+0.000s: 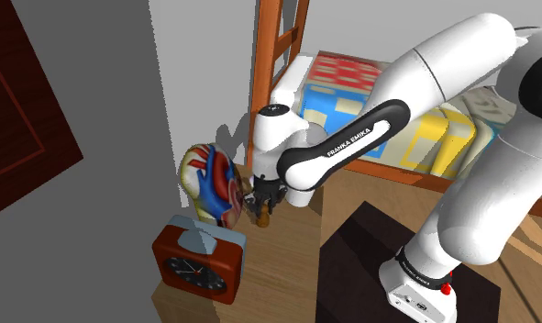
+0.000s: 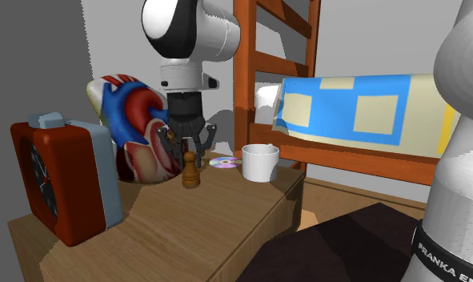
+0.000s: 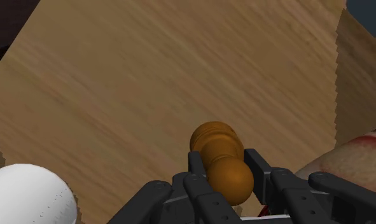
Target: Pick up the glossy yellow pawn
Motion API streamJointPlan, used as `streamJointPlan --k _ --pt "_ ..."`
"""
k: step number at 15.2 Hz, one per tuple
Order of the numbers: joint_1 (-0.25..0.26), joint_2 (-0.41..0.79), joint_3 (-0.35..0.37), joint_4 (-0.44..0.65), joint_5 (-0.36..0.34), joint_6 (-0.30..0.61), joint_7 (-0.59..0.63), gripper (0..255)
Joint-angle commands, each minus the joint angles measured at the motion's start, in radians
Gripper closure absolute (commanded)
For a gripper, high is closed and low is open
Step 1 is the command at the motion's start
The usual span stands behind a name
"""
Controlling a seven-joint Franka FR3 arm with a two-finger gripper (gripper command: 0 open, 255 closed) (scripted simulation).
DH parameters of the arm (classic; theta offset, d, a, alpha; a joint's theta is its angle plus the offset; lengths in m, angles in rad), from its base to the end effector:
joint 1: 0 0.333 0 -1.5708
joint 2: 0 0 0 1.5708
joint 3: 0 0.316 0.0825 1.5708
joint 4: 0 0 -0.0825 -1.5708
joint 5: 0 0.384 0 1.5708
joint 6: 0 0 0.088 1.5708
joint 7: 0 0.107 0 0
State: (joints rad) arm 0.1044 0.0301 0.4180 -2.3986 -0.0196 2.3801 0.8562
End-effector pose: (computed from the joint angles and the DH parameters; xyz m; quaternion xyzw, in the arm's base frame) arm 0.4231 0.2438 0.3000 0.9870 -0.1589 -0.0174 0.0150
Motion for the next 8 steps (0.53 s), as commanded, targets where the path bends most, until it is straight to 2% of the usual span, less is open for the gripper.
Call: streamJointPlan --k 1,8 --pt "0.000 -0.025 0.001 0.006 0.015 -0.029 -0.010 255" --pt "0.000 -0.095 -0.001 0.038 0.052 -0.126 -0.038 255"
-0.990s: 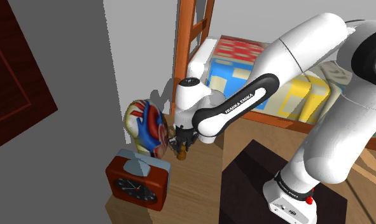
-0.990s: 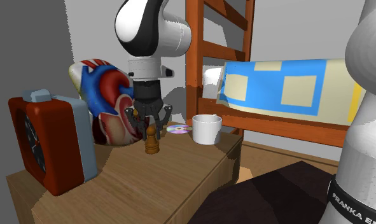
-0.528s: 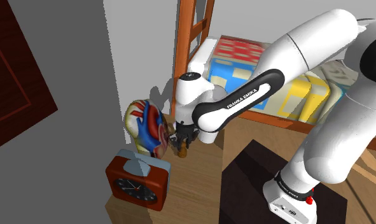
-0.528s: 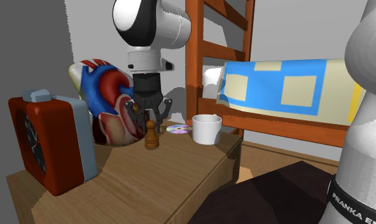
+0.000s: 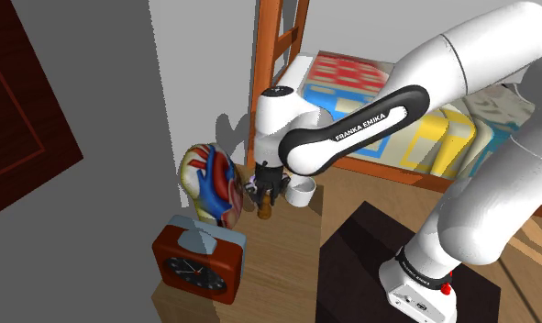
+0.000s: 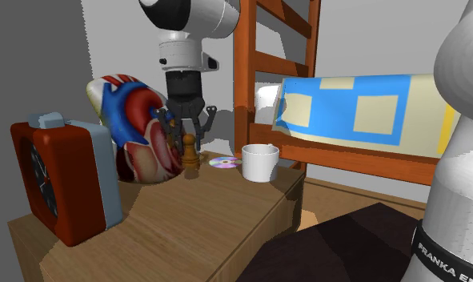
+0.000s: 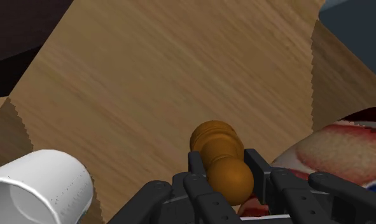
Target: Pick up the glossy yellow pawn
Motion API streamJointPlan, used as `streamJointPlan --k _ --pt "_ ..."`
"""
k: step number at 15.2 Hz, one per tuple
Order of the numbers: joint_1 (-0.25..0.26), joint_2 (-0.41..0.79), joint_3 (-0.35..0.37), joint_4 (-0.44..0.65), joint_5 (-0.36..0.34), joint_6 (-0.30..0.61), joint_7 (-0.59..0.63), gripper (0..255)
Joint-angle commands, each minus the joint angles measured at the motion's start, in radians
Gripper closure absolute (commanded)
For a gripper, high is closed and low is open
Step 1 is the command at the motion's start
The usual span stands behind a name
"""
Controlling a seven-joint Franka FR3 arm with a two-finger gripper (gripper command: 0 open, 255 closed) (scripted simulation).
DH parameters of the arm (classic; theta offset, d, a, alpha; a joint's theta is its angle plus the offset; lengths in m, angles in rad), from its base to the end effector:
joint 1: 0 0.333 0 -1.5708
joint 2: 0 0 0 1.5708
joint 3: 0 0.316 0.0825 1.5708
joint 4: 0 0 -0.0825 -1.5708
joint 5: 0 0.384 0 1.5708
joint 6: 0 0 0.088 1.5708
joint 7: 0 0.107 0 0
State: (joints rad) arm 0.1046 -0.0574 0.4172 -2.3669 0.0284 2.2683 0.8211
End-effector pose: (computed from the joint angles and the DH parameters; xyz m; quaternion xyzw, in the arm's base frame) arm 0.4221 0.2434 0.3427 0.9870 -0.1589 -0.0174 0.0150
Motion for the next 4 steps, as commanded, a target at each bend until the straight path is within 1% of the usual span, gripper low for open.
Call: streamJointPlan --k 1,4 --pt "0.000 -0.017 -0.001 0.012 0.008 -0.028 -0.006 255" --pt "0.001 -0.027 -0.002 0.019 0.013 -0.044 -0.010 255"
